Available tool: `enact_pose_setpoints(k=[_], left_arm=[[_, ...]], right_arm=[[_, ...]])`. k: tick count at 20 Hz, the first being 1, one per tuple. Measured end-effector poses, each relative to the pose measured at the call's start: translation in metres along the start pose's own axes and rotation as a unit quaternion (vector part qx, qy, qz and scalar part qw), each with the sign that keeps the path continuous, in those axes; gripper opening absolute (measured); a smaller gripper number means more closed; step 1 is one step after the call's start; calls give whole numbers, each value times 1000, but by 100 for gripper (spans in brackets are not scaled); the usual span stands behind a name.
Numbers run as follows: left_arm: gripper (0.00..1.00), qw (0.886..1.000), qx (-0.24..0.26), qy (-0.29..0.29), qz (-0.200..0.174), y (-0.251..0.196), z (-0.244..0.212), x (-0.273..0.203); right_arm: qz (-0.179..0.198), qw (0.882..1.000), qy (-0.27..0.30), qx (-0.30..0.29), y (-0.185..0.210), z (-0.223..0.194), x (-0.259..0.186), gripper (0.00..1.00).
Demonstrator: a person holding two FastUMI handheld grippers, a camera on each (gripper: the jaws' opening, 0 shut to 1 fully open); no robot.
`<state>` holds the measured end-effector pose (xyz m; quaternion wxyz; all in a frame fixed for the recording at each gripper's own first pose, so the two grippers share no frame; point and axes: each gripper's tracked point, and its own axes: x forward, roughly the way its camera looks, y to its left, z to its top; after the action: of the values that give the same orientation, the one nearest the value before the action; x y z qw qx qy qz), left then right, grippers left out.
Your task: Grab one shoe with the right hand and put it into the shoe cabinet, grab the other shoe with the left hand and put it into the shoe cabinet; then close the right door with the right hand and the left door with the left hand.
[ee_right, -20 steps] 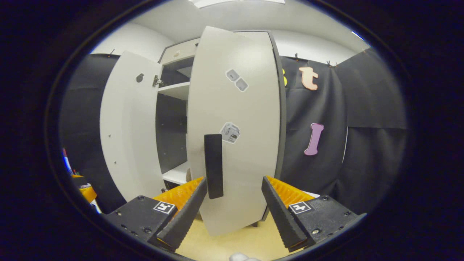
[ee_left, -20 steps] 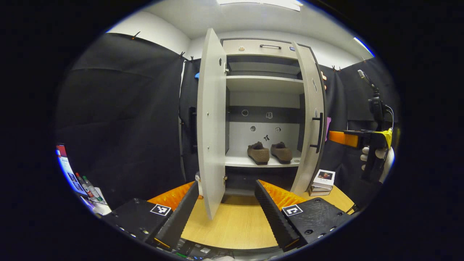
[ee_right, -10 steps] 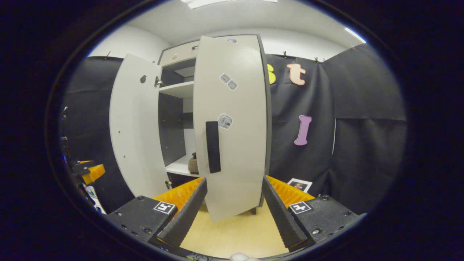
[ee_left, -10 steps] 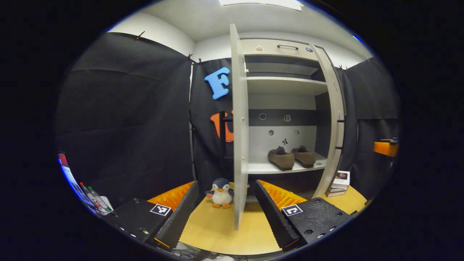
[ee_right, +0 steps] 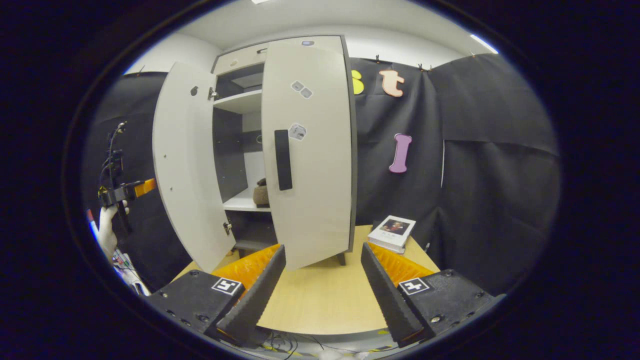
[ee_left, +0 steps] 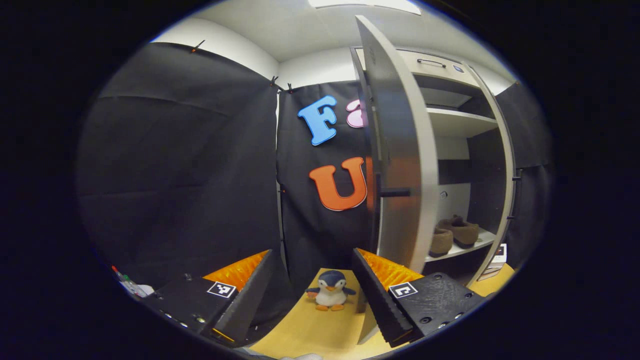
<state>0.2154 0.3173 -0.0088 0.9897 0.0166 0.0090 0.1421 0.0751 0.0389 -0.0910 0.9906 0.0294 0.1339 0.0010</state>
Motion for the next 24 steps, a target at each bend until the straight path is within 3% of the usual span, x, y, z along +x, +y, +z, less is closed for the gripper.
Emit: enact_pose_setpoints(k=[4,10,11,12,13,24], left_arm=[[95,1000,-1,-7,5,6,12,28],[90,1000,5,-18,8,0,19,25],[100,1000,6,-16,9,-3,19,25],[89,1000,7,-15,11,-4,20,23],[88,1000,10,-16,9,-7,21,22],[86,997,1,-25,-68,-101,27,8]], right_arm=[[-6,1000,10,8,-4,-4,-5,99],[6,1000,6,0,-1,8,-5,100],[10,1000,5,0,2,8,-6,99],[15,1000,6,0,5,8,-7,100],[18,1000,5,-1,6,7,-8,99],[11,1000,3,4,-17,6,-20,99]])
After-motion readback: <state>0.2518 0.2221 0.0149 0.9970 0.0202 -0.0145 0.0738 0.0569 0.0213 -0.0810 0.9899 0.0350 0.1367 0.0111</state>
